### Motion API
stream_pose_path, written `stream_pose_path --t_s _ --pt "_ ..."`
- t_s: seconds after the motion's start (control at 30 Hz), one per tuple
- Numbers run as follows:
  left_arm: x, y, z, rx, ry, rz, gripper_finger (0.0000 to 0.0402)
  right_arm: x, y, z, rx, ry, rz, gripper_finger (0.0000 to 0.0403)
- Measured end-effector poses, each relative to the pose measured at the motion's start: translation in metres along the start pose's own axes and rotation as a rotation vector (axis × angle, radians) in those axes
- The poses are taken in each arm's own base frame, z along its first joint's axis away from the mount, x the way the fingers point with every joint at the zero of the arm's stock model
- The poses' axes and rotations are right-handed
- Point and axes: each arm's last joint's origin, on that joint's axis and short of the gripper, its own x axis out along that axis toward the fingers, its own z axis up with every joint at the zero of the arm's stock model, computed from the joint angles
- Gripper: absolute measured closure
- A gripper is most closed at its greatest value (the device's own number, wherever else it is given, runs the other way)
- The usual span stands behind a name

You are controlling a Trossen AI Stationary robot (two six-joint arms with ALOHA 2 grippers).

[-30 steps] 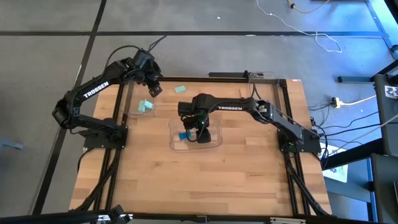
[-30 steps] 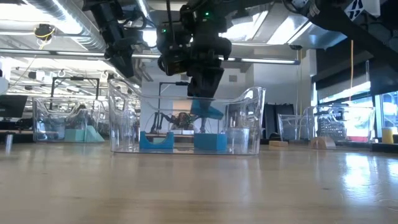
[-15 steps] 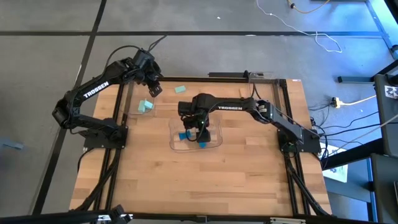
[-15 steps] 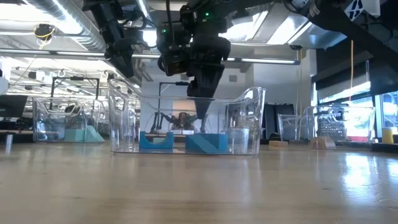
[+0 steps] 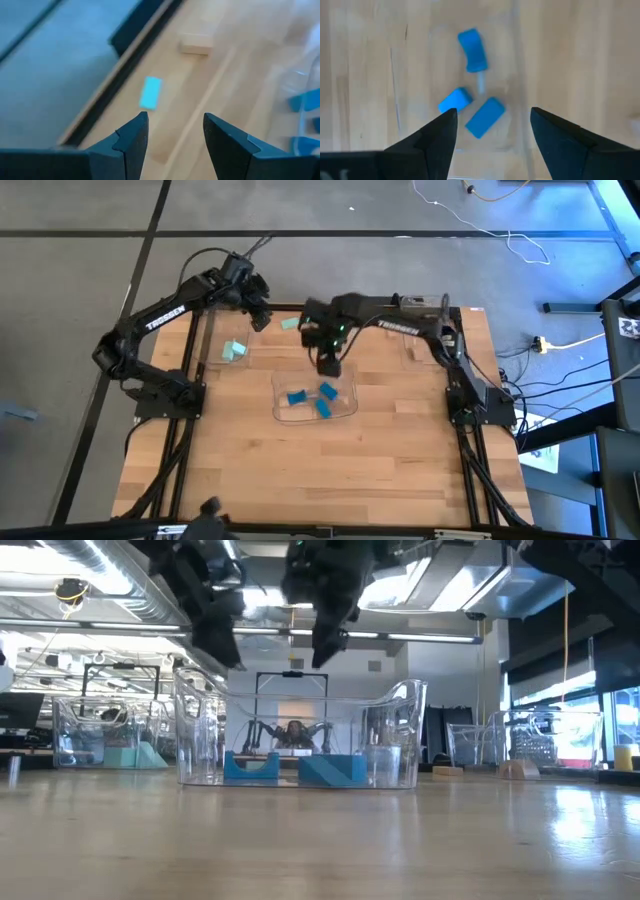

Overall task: Sort & place blocks by color
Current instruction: Put the light blue block into the top left transparent bin

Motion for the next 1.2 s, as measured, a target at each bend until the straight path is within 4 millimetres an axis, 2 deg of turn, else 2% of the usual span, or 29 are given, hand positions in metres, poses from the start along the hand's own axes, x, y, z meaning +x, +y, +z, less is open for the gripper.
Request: stream_pose_path --t_s 0.17,0.33,0.5,0.6,0.9,1.07,1.2 --pt "0.042 0.011 -0.005 0.12 0.076 -0.097 0.0221 -0.045 -0.006 -0.008 0.015 -0.098 -0.038 0.0151" --pt "0.081 0.012 -0.012 0.29 0.115 -0.215 0.0221 -0.091 -0.006 -0.02 -0.014 -0.195 -0.079 0.0151" --pt "0.115 0.019 -0.013 0.33 0.115 -0.128 0.0221 -0.126 -0.007 -0.033 -0.066 -0.268 -0.125 0.0151" --pt "0.129 0.023 -0.014 0.337 0.11 -0.087 0.0221 -0.138 -0.011 -0.039 -0.084 -0.287 -0.144 0.0151" --pt "0.168 0.028 -0.033 0.313 0.198 -0.108 0.0221 -0.151 -0.035 -0.052 -0.08 -0.282 -0.191 0.0151" --pt "0.18 0.032 -0.038 0.327 0.229 -0.029 0.0221 -0.156 -0.047 -0.057 -0.05 -0.287 -0.209 0.0151" --pt "0.182 0.032 -0.039 0.323 0.223 -0.045 0.0221 -0.158 -0.053 -0.06 -0.035 -0.289 -0.218 0.0151"
